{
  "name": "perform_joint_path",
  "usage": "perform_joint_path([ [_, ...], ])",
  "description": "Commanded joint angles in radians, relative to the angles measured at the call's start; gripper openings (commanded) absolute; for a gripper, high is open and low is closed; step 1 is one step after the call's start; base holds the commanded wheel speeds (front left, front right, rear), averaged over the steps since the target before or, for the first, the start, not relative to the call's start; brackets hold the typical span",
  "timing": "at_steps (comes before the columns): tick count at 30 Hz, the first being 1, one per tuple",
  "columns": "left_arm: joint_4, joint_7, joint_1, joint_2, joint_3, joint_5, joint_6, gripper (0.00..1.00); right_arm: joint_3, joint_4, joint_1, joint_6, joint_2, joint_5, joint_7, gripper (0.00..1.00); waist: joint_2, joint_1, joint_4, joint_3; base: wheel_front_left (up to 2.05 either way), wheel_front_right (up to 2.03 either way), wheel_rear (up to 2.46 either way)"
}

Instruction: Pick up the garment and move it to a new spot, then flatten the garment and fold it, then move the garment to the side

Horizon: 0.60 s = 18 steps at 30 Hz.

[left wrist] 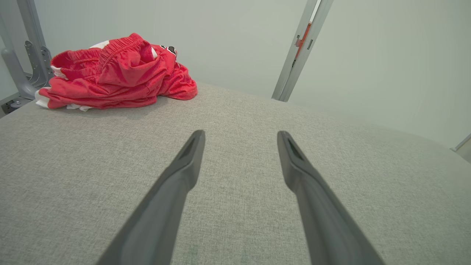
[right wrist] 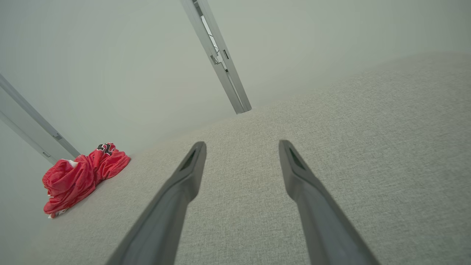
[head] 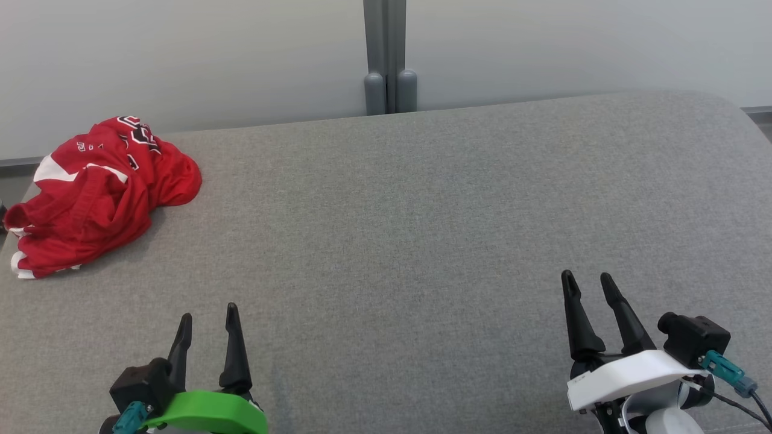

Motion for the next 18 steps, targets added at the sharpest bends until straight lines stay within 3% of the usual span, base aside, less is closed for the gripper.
perform_joint_path([
  [1,-0.001,-0.008,0.005,0.008,-0.003,0.022,0.007,1.00,0.002,-0.010,0.008,0.001,-0.005,-0.021,-0.009,1.00,0.0000,0.0000,0.000,0.000,0.00,0.00,0.00],
  [18,0.030,-0.042,0.001,0.009,-0.026,0.114,0.015,1.00,0.017,0.007,0.009,0.001,-0.006,-0.144,-0.043,1.00,0.0000,0.0000,0.003,0.004,0.00,0.00,0.00],
])
